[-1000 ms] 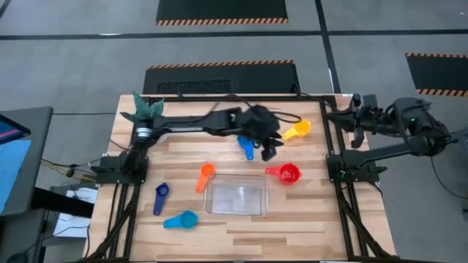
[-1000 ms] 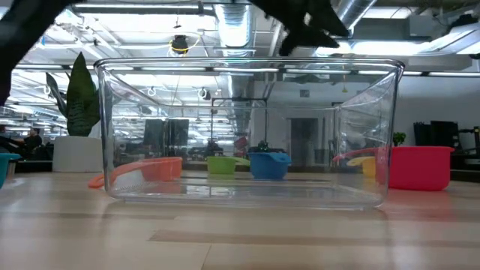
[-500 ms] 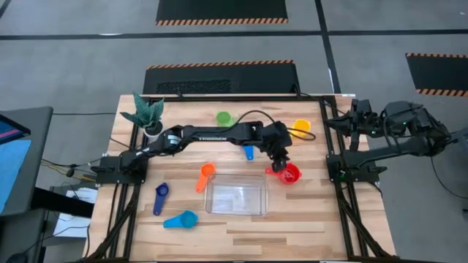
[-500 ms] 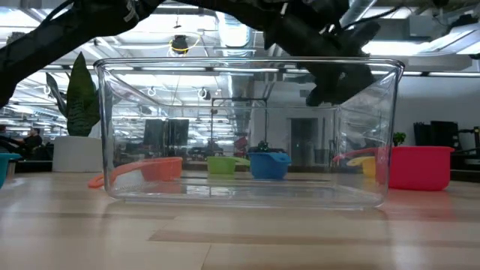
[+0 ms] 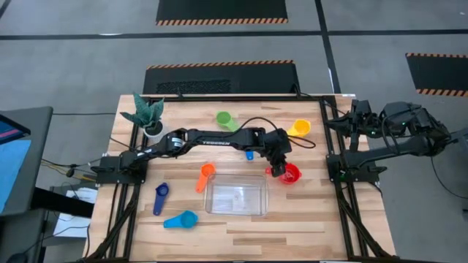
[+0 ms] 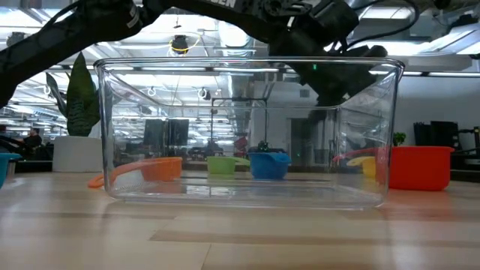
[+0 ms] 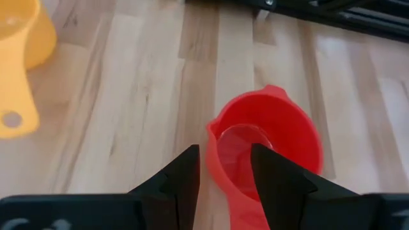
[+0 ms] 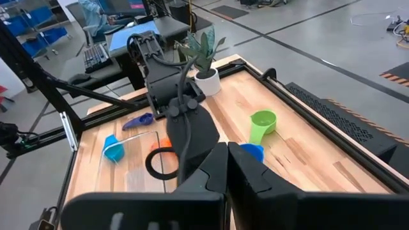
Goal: Nest measuring cups in basket
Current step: Put the red measuring cup in the transparent bin
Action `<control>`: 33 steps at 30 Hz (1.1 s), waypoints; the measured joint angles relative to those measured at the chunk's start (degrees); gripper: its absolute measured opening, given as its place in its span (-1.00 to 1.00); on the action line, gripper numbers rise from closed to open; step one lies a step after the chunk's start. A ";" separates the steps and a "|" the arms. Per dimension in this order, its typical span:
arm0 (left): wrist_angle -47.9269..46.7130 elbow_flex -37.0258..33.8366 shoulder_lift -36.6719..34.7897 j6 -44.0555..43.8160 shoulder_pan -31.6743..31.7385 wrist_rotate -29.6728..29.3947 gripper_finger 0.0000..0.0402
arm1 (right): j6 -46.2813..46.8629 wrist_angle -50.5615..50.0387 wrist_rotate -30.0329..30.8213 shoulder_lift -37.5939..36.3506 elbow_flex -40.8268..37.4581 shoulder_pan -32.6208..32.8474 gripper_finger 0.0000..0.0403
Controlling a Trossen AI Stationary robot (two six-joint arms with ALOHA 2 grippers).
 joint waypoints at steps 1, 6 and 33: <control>0.12 0.00 0.00 0.10 -0.04 -0.64 -0.36 | 0.00 0.00 0.00 0.00 0.00 0.00 -0.87; 0.36 -0.43 -0.05 -2.59 -0.32 -1.73 -0.36 | -0.02 0.00 0.00 -0.02 0.00 0.00 -0.87; 1.74 -3.56 -0.09 -0.41 -2.33 -3.72 -0.36 | -0.61 -0.04 0.00 -0.01 0.00 0.00 -0.87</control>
